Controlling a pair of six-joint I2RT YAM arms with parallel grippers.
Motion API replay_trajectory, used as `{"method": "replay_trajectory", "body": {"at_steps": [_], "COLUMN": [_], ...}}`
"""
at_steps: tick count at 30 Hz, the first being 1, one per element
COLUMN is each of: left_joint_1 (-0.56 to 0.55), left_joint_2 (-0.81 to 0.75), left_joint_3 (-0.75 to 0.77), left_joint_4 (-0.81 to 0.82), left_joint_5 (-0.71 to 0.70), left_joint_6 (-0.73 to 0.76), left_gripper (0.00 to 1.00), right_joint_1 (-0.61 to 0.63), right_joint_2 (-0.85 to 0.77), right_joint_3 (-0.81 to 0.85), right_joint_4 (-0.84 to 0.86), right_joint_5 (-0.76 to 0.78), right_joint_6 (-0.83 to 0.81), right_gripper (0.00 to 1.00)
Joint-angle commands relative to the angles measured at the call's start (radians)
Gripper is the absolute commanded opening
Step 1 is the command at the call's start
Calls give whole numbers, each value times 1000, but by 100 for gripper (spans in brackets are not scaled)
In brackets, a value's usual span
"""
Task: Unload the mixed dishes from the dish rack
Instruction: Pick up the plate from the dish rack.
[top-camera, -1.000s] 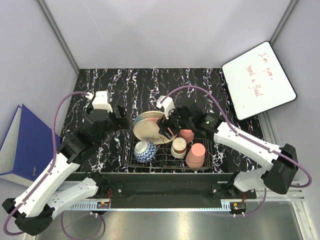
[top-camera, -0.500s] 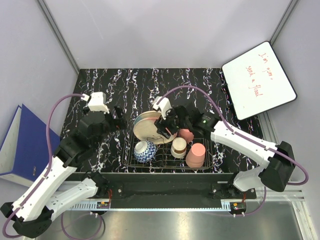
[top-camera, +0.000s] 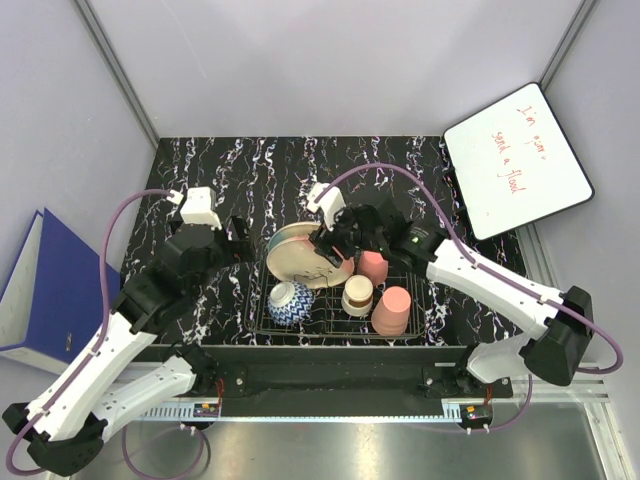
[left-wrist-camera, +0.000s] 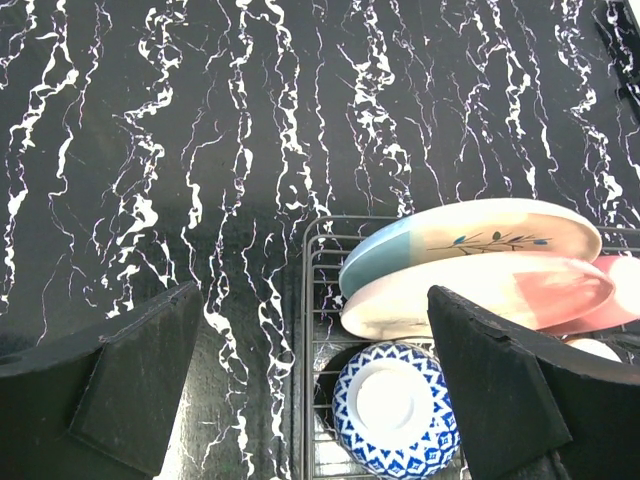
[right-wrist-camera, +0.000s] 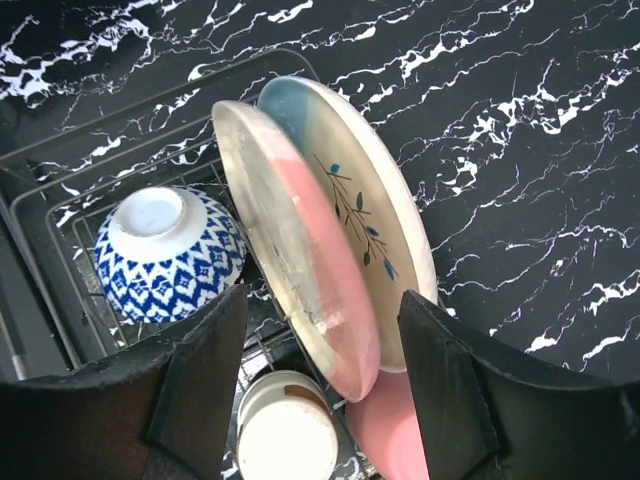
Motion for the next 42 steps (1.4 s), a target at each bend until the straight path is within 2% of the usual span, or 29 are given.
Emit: {"method": "replay_trajectory", "body": {"at_steps": [1,14,27,34,35,36,39,40,42], "left_joint_1": [-2,-2,-2,-2,-2,-2,-2,-2,-2], "left_joint_2": [-14,-6,-6,-3,-4,-3,-3,-3,-3], "left_joint_3": [-5,-26,-37,-40,-40,-40,-38,-37,-34], "left_joint_4": [35,38,41,41,43,40,41,41,43], "left_joint_5": [-23,-29,-29,-26,-26,-26,-26,-26,-24], "left_joint_6": [-1,-2,-9,-15,-18,-18,-15,-15,-15], "left_gripper": [99,99,99,99,99,99,99,99,99], "right_joint_1": [0,-2,-4,-4,-4,-2,-4,-4,-4], "right_joint_2": [49,108,147,157,155,151,138,135,123], "right_joint_3": [50,39,3,-16,-17,-19,-22,-23,-19], "right_joint_4": [10,30,57,68,68,67,67,67,62], "right_joint_5": [26,-6,-50,-67,-67,-69,-66,-63,-58], "right_joint_6": [-41,-31,-18,-10,-10,-10,-8,-8,-11], "right_gripper": [70,65,48,31,27,19,9,0,0]}}
